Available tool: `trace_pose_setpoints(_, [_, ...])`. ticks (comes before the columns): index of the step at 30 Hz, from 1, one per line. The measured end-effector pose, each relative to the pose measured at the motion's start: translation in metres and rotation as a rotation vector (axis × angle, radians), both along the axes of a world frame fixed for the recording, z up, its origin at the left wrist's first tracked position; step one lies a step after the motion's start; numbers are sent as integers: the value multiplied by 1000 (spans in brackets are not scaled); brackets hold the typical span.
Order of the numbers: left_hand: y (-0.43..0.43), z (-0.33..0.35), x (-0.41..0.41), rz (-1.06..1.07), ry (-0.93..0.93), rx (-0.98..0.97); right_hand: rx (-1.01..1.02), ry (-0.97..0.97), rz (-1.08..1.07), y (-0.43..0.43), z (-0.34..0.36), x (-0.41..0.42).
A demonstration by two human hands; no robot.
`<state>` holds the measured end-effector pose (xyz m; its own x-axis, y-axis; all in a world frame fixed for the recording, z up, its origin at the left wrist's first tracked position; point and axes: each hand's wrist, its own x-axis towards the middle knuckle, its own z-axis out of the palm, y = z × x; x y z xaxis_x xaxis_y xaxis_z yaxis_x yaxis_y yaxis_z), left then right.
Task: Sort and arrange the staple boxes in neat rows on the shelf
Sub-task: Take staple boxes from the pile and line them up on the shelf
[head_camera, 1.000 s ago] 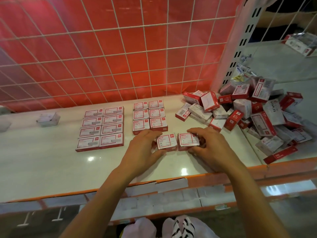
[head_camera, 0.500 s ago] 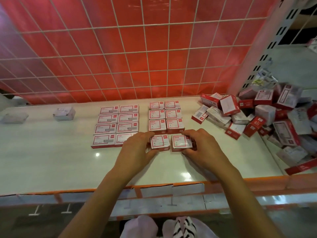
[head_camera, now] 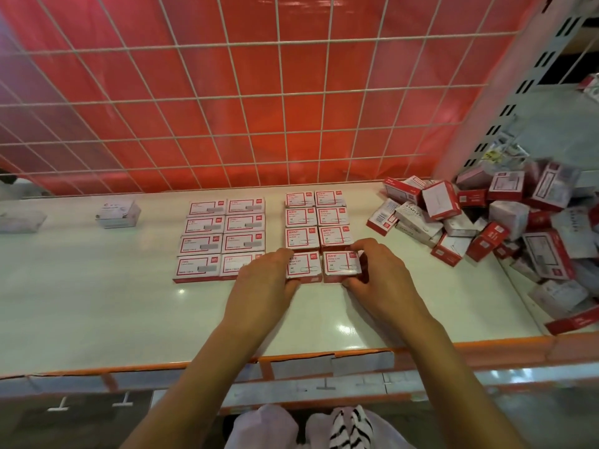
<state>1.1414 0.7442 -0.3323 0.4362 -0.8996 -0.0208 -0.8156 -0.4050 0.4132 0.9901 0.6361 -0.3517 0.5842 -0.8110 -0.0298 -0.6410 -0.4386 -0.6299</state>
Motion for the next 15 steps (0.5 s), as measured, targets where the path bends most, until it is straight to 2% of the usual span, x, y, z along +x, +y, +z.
trace_pose_setpoints(8, [-3,-3,2,31,33,6,55,-61,-48,1,0,4])
trace_pose_setpoints(15, [-6,-3,2,39,37,1,-36,22,-18,-4,-3,5])
